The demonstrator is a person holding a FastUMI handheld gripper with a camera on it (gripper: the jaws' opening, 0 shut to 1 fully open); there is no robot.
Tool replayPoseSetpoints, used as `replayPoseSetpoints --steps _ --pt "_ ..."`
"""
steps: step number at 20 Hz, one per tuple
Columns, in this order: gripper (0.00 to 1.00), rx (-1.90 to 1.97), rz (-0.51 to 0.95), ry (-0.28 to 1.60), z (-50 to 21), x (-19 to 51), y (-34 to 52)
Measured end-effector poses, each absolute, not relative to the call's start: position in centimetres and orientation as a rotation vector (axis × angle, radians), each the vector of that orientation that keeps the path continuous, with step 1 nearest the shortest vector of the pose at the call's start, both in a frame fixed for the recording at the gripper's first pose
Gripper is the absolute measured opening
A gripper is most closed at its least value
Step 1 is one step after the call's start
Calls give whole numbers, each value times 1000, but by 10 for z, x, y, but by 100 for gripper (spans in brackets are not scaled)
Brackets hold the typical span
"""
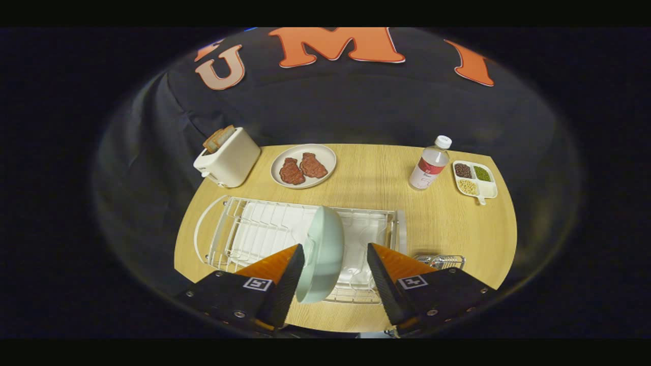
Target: Take the plate from the dish rack, then take the spoon from the basket and place it into the plate.
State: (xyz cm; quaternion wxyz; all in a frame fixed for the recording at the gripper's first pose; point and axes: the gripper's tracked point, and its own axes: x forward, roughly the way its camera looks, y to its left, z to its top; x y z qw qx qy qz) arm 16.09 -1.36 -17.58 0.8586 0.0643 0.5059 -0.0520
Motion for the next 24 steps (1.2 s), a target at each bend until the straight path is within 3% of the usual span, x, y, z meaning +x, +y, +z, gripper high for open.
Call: replayPoseSetpoints --steps 3,12,24 --pt "71 90 -136 1099 -188 162 -13" --pt "31 -126 -261 1158 -214 164 -16" --pt "24 -349 -382 1064 -159 170 -8"
